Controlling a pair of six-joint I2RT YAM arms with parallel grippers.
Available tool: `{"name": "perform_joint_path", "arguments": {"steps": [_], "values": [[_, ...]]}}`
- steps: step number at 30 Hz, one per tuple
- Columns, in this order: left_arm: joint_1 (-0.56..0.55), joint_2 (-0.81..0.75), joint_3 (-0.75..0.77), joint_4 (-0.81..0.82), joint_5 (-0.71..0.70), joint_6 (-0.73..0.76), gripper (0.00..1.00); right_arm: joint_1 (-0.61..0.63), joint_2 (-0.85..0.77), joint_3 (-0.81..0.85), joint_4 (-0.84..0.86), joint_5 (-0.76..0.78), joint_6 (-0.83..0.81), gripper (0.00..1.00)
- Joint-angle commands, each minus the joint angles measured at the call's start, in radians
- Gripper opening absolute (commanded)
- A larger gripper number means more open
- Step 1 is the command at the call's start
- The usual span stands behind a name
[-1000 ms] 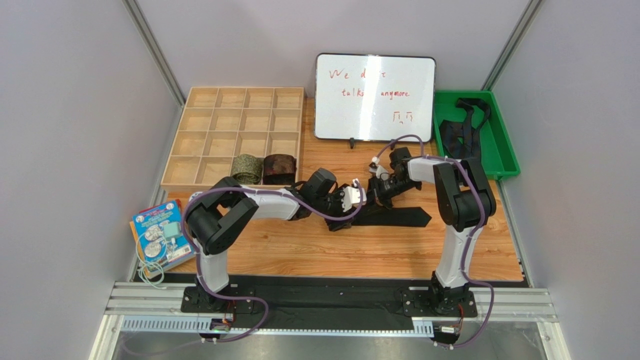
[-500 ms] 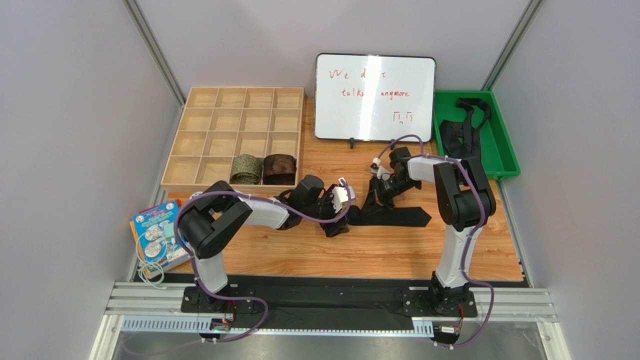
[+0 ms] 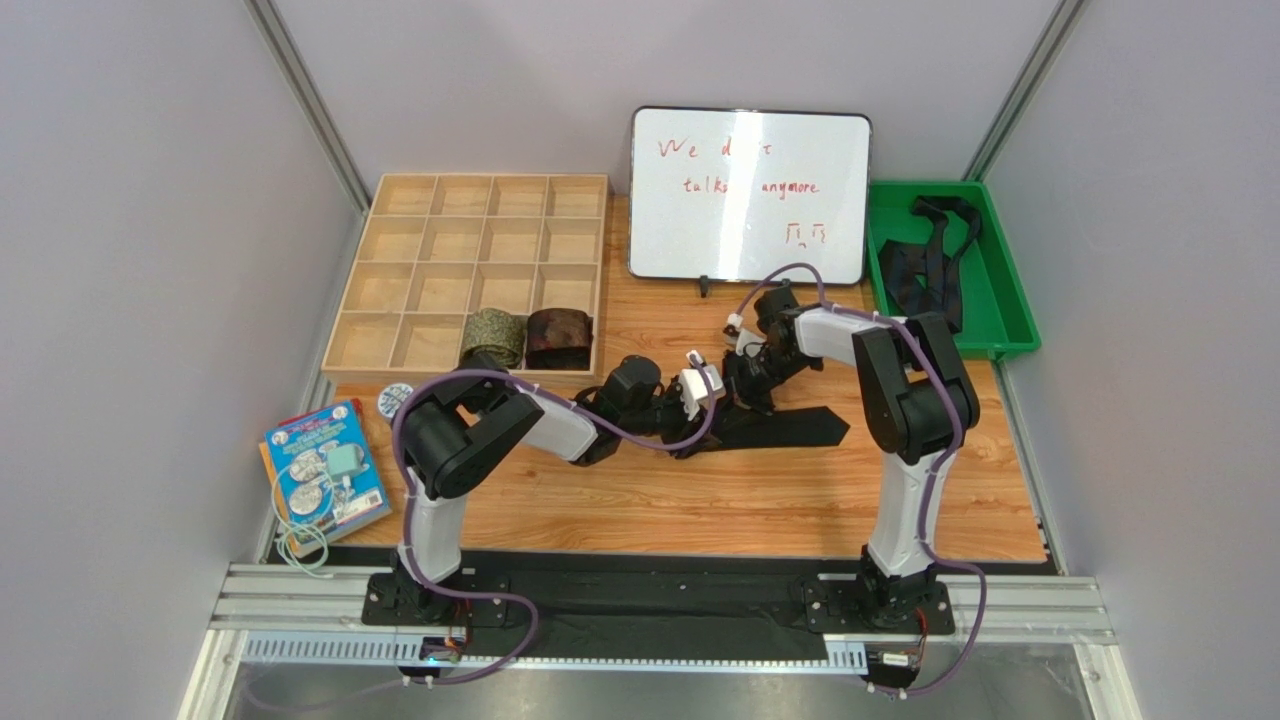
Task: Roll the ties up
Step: Roll the tie at the center of the board.
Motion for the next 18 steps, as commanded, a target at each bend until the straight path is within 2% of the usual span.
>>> {"name": "perform_joint_path", "arguments": {"steps": [1, 2, 7, 9, 10, 11, 12, 15, 18], "values": [[-0.014, 0.016, -0.013, -0.005, -0.021, 0.041, 0.5, 0.01, 0.099, -0.032, 0.101, 0.246, -0.023, 0.0], [-0.015, 0.007, -0.016, -0.034, -0.029, 0.09, 0.46, 0.01, 0.095, -0.03, 0.106, 0.234, -0.024, 0.0], [-0.014, -0.054, -0.038, -0.239, -0.075, 0.23, 0.43, 0.007, 0.041, -0.007, 0.098, 0.136, -0.07, 0.0], [-0.015, -0.066, -0.028, -0.328, -0.079, 0.243, 0.5, 0.007, 0.035, 0.008, 0.064, 0.119, -0.084, 0.0], [-0.015, -0.07, -0.018, -0.356, -0.078, 0.24, 0.57, 0.005, 0.029, 0.008, 0.064, 0.128, -0.095, 0.0], [-0.014, -0.074, -0.022, -0.364, -0.075, 0.231, 0.73, 0.005, 0.02, 0.005, 0.07, 0.14, -0.092, 0.0], [-0.012, -0.095, -0.036, -0.341, -0.052, 0.225, 0.76, 0.007, 0.024, 0.004, 0.07, 0.149, -0.093, 0.0], [0.001, -0.122, -0.091, -0.267, -0.018, 0.19, 0.77, -0.002, 0.059, 0.004, 0.064, 0.154, -0.087, 0.0], [0.021, -0.123, -0.125, -0.176, -0.004, 0.136, 0.74, -0.005, 0.07, -0.008, 0.075, 0.146, -0.086, 0.0]]}}
